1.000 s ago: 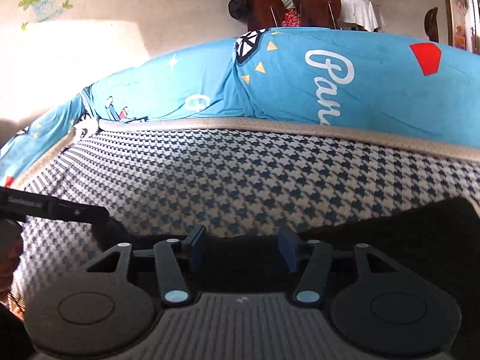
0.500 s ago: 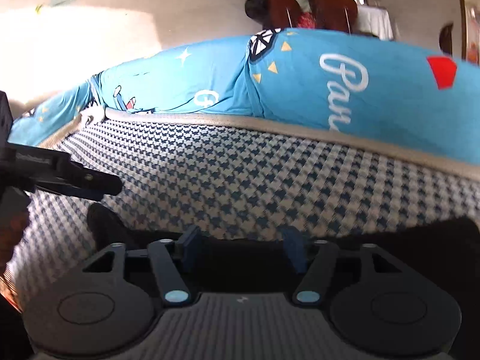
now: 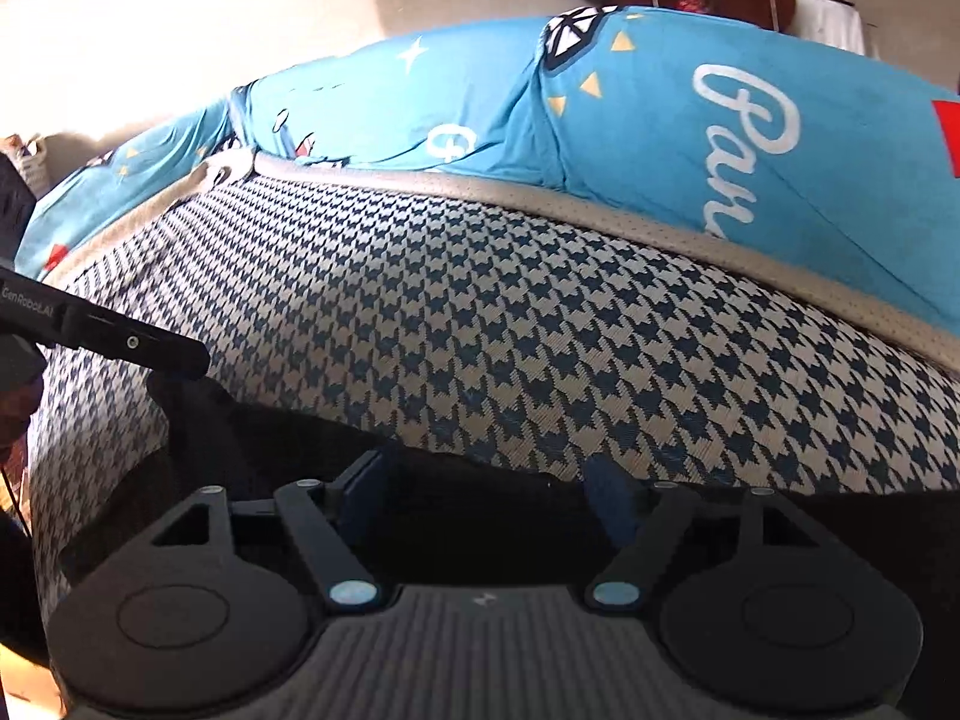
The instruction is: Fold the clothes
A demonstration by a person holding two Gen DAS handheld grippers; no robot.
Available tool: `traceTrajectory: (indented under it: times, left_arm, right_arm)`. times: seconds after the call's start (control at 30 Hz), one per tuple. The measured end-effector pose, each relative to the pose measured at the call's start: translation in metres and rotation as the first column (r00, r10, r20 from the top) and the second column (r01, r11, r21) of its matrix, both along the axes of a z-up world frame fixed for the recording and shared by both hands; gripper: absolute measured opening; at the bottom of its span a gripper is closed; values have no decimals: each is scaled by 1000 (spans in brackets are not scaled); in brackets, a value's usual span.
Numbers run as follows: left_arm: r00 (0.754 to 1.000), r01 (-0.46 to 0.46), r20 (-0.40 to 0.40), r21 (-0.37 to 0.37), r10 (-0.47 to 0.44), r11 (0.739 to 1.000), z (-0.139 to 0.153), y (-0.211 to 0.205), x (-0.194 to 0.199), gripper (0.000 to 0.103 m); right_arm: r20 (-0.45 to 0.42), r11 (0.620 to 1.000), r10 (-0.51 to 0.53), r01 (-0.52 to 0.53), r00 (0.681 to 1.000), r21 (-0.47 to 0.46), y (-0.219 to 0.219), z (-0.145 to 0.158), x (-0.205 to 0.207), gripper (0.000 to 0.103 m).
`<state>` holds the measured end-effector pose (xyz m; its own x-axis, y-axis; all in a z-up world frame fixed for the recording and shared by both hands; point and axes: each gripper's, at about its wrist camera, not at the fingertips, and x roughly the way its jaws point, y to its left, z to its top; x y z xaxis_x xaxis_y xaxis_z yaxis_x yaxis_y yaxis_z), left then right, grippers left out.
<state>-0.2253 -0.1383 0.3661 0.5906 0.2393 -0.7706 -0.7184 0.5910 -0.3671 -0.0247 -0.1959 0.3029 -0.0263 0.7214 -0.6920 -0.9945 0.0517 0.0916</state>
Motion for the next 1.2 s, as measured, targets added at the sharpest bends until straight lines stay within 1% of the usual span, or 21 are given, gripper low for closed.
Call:
traceTrajectory:
  times: [0.07,0.17,0.3,0.37,0.47,0.57,0.63,0.7,0.8,0.83,0.9,0.97,1.13,1.2]
  left_arm:
    - [1000,9,-4,0,-9,1000,0,-1,3,89]
    - [1000,23,-10,1,-23,1000,-1,-3,9,89]
    - [999,33,-16,2,-33,999,-2,-5,12,89]
    - [999,38,-19,1,-37,999,-3,-6,10,89]
    - [999,43,-23,0,-43,999,-4,-7,11,89]
    - [998,51,-32,0,-51,999,-6,-8,13,89]
    - [998,53,-35,-1,-53,999,-7,-9,15,89]
    - [998,53,-36,-2,-53,999,-7,-9,15,89]
    - [998,54,-36,-5,-54,999,-8,-10,16,89]
    - [998,54,-37,-6,-54,999,-8,-10,17,89]
    - [998,55,-38,-6,-55,998,-9,-10,17,89]
    - [998,57,-38,-7,-57,998,-9,-10,17,89]
    - [997,60,-42,-6,-60,998,-10,-10,18,89]
    - [997,61,-39,-9,-61,998,-10,-10,17,89]
  right_arm:
    - [12,1000,23,-22,1000,-11,3,-3,1,75]
    - [54,999,42,-41,998,-28,9,-6,0,75]
    - [66,996,87,-85,994,-33,15,-6,0,76]
    - [85,992,116,-111,990,-68,19,-11,-1,77]
    - [98,987,145,-137,985,-82,20,-15,-2,81]
    - [109,983,171,-161,979,-93,20,-18,-3,80]
    - [117,979,189,-178,975,-100,20,-20,-4,73]
    - [121,979,191,-179,974,-97,18,-18,-3,54]
    - [123,980,185,-174,975,-91,13,-16,-1,42]
    - [123,981,183,-173,975,-90,12,-16,-1,40]
    - [137,980,189,-178,972,-88,10,-16,-2,31]
    - [154,979,195,-183,969,-87,9,-15,-4,26]
    - [205,980,195,-182,959,-81,7,-14,-11,19]
    - [222,983,182,-171,958,-67,8,-13,-11,13]
